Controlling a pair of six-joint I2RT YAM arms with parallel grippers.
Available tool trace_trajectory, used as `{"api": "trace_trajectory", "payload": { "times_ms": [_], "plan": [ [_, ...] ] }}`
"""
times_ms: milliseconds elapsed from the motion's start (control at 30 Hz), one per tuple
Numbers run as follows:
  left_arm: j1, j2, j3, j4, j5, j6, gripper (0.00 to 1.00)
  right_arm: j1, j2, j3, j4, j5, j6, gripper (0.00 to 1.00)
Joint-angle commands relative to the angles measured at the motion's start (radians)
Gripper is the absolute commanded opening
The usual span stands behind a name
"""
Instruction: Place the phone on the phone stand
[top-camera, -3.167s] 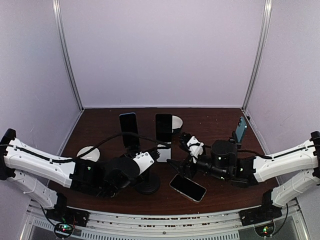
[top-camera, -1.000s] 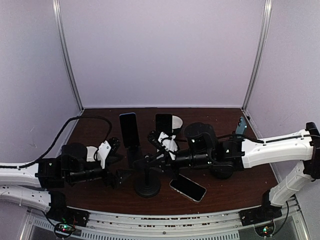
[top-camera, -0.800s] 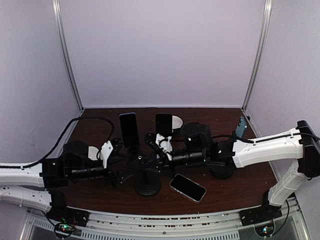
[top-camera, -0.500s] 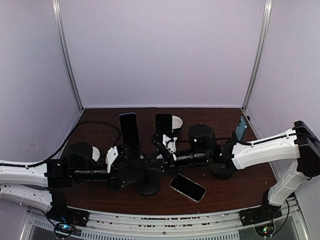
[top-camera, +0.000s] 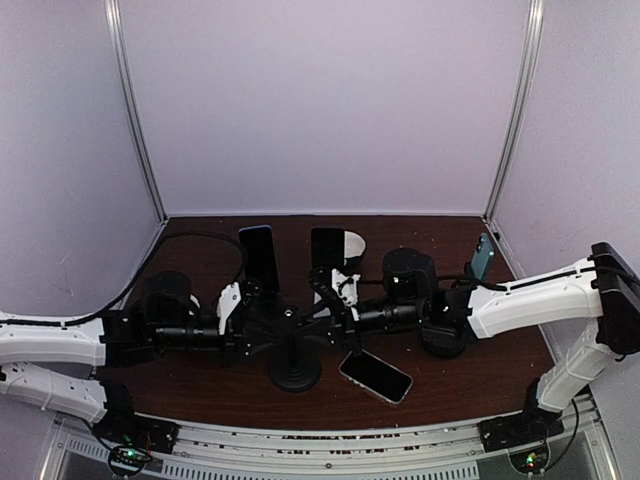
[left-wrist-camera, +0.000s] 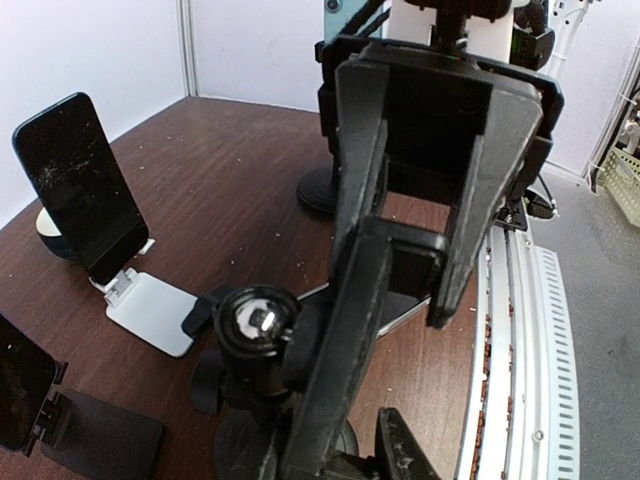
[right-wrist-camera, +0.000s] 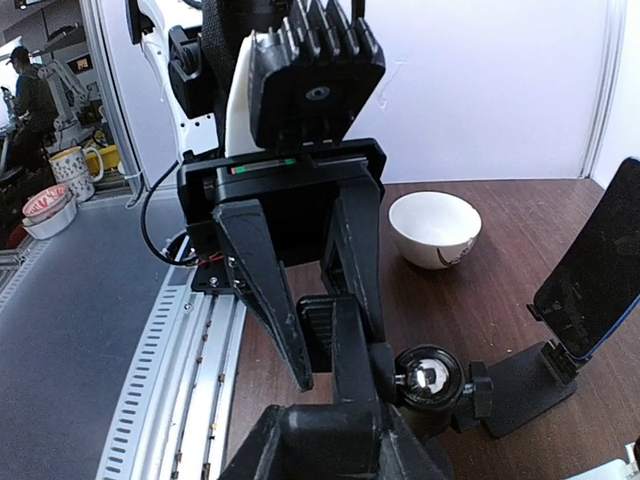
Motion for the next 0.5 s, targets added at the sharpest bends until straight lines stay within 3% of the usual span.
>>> {"api": "trace_trajectory", "payload": {
  "times_ms": [0,133,300,467],
  "plan": [
    [-0.014,0.072,0.088,0.018,0.136,0.062,0.00,-0.005,0.039,-0.032,-0.150,0.171,0.023,0.36],
    [-0.014,0.110,0.155,-0.078,0.070,-0.008,0.00,0.024,-0.032,-0.043,-0.171,0.336,0.072,0.55],
    [-0.022,0.080,0.186,-0.212,-0.078,-0.091,0.00,0.107,-0.158,-0.103,-0.181,0.553,0.119,0.60],
    [-0.043,0.081,0.238,-0.351,-0.202,-0.177,0.00,0.215,-0.200,-0.015,-0.363,0.845,0.136,0.61]
  ]
}}
